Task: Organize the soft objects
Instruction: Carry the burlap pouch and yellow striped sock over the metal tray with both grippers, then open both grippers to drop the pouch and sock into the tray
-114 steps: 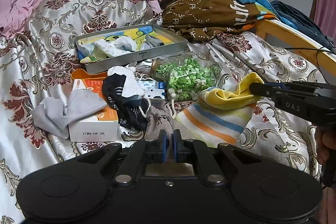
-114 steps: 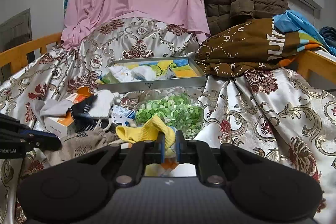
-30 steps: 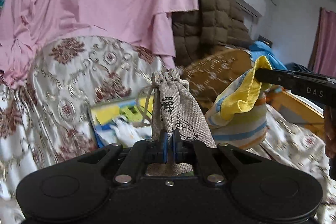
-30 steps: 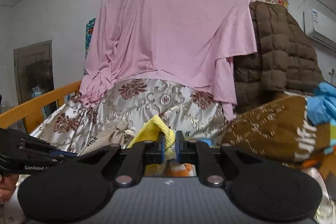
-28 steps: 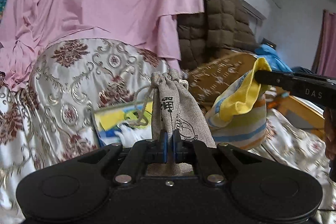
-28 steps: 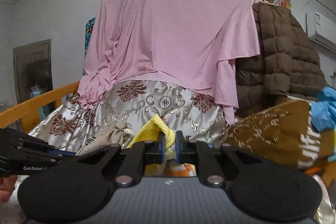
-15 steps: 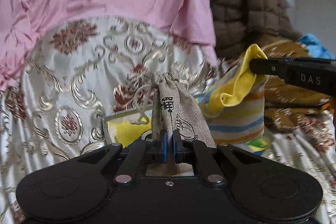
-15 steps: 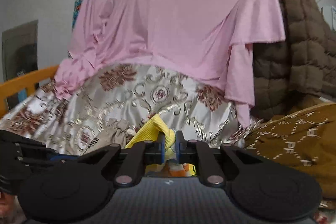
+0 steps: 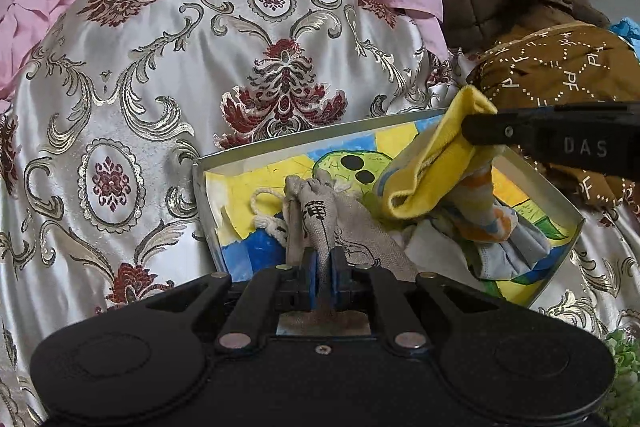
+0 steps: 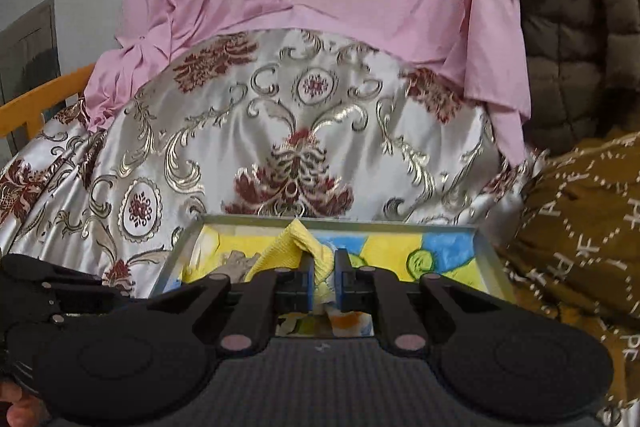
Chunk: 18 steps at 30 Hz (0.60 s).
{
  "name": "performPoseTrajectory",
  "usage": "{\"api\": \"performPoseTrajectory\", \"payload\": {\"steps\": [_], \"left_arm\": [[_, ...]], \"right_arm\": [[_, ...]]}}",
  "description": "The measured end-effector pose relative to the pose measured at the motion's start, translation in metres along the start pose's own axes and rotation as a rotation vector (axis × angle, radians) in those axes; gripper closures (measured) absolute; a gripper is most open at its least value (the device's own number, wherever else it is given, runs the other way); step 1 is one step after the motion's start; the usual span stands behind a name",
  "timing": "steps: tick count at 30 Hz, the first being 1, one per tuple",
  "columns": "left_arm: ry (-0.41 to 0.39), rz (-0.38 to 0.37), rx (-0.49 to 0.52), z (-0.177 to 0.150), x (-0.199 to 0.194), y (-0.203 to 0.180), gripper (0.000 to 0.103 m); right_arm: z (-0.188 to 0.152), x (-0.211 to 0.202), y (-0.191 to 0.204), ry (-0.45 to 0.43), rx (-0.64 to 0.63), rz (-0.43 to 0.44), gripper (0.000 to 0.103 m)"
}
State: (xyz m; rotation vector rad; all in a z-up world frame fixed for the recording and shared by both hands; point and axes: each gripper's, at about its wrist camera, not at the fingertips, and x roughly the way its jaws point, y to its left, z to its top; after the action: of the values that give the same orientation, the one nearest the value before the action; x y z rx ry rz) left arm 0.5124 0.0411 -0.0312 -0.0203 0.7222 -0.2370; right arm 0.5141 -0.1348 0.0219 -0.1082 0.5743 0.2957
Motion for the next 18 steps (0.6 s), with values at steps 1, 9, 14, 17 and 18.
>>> {"api": "performPoseTrajectory", "payload": {"steps": [1,9,14,17,18], "left_arm": [[0.000,0.003,-0.001,0.000,0.000,0.000,0.093],[-0.001,0.038,-0.003,0.001,-0.011,-0.010,0.077],[-0.018,0.077,-0.001,0.000,-0.037,-0.019,0.059],[-0.073,0.114,0.003,0.000,-0.064,-0.028,0.037],[-0.092,0.128,0.010,0.001,-0.073,-0.032,0.034]], "right_arm": [[-0.001,0.002,0.000,0.008,0.006,0.002,0.092],[-0.009,0.001,-0.004,0.047,0.031,-0.014,0.072],[-0.015,-0.019,-0.015,0.046,0.060,-0.031,0.043],[-0.018,-0.047,-0.025,-0.004,0.083,-0.050,0.028],[-0.019,-0.058,-0.028,-0.027,0.093,-0.053,0.025]]}}
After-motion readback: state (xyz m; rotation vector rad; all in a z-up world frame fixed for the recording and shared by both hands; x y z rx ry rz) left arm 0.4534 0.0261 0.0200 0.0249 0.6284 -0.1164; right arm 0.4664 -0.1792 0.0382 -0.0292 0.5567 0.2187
